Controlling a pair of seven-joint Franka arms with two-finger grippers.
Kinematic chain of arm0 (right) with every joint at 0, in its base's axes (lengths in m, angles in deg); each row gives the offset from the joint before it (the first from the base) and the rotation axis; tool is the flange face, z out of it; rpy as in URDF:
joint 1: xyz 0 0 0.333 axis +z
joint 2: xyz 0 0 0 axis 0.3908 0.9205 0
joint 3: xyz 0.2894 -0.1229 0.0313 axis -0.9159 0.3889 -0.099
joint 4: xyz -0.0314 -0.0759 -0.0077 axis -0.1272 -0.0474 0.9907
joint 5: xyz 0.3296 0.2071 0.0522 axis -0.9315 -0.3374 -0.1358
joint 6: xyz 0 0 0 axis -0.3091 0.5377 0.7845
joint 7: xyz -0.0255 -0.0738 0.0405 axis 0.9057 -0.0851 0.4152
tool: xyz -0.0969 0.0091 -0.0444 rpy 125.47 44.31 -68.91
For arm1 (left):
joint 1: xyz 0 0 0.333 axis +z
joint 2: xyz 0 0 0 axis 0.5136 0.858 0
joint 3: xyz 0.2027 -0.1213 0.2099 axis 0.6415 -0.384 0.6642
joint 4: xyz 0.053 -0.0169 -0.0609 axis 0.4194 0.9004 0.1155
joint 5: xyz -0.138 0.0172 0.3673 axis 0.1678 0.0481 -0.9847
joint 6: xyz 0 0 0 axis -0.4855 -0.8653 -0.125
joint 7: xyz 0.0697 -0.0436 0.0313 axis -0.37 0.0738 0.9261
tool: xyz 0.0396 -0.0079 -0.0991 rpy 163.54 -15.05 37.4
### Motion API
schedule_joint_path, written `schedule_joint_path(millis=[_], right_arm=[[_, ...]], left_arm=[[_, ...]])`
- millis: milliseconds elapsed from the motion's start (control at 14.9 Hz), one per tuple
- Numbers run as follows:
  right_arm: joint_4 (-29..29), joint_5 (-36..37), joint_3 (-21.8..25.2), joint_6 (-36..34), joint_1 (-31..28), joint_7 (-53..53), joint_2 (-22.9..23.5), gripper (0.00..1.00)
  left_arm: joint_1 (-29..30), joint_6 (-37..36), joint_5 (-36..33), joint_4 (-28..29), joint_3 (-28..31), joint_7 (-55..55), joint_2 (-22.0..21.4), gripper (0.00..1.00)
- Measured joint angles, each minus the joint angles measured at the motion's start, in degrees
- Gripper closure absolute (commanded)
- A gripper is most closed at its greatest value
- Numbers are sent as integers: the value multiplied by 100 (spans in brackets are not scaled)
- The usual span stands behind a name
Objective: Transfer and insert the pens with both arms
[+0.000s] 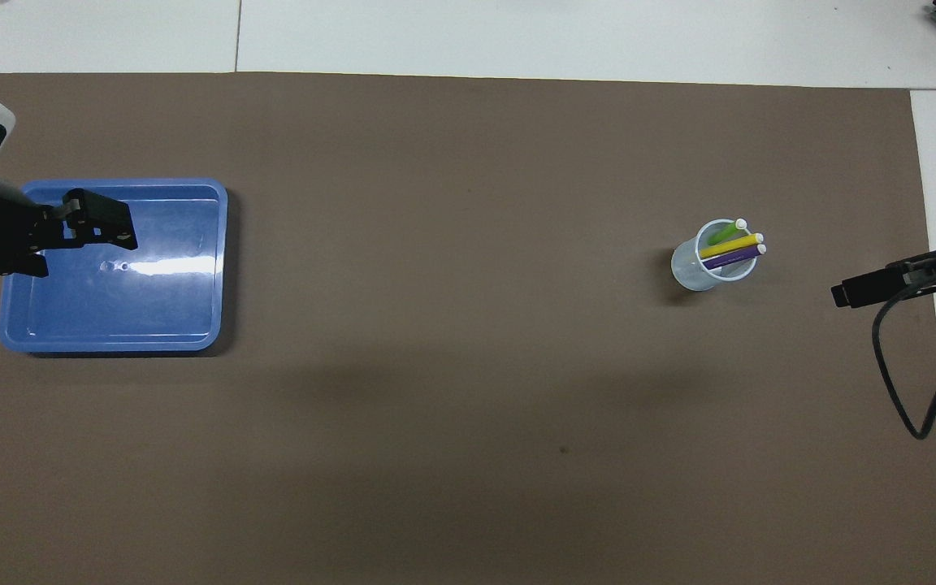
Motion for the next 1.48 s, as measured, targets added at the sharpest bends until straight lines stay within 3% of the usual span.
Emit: schedule_joint_path(millis=[875, 1481], right_arm=[[6, 44, 13, -163, -30, -27, -38, 0], [6, 84, 13, -163, -33, -28, -38, 0]], left_arm=[[-1, -89, -199, 105, -4, -1010, -75, 0], [-5, -103, -207, 105, -6, -1103, -90, 0]])
